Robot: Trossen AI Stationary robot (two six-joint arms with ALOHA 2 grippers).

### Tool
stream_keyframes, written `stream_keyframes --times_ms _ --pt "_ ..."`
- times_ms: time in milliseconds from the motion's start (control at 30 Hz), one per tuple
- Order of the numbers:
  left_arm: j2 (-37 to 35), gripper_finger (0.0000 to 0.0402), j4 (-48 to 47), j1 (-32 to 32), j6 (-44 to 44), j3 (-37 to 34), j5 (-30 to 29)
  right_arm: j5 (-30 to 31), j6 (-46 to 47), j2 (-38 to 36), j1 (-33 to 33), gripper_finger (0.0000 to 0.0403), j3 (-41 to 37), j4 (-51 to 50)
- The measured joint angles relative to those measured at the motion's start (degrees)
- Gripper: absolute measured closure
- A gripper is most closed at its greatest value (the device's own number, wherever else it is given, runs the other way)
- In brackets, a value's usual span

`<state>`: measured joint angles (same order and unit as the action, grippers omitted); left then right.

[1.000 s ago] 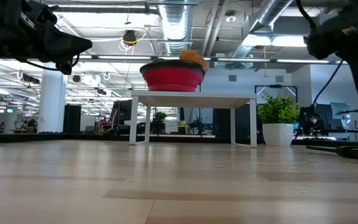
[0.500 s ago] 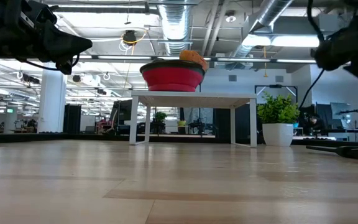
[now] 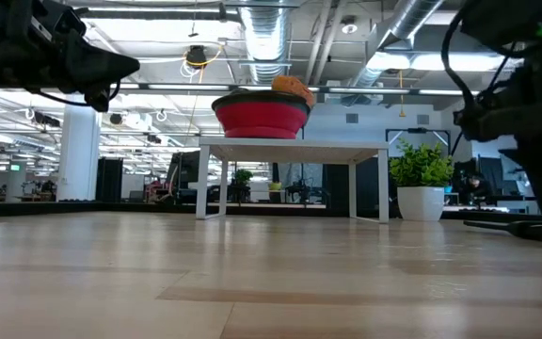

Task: Pick & Place Fruit
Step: Put the knife on the right side of the shelf

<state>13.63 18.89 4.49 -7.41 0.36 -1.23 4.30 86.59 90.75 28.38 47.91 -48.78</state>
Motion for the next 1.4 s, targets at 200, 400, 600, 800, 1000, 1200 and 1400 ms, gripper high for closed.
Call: stream_keyframes --times_ms 200,400,600,800,1000,1200,1400 --pt "0.0 0.04 0.54 -0.02 -0.01 0.0 0.02 -1.53 1.81 0.16 0.09 0.0203 -3.6 3.46" --pt "0.02 0.04 0.64 -0.01 0.01 0.0 0.01 -1.69 2.45 -0.69 0.09 0.0233 -6.61 7.74" --pt "0.02 0.04 0.97 -0.02 0.0 0.0 0.01 -1.71 3.36 -1.0 0.09 0.0295 -6.74 7.86" --pt "0.02 0.04 1.11 -0.02 0.01 0.0 0.01 -1.56 3.44 -2.02 0.09 0.0318 -6.89 7.98" --pt "0.02 0.04 1.56 0.0 0.01 0.0 0.0 -1.5 1.13 -4.22 0.09 0.0303 -7.16 7.96" --pt "0.02 0.04 1.86 -0.01 0.0 0.0 0.0 0.3 -3.55 -8.8 -0.26 0.0316 -6.16 7.47" --pt "0.02 0.04 1.89 -0.02 -0.01 0.0 0.01 2.19 -8.5 -14.13 -2.19 0.0316 -4.61 7.38"
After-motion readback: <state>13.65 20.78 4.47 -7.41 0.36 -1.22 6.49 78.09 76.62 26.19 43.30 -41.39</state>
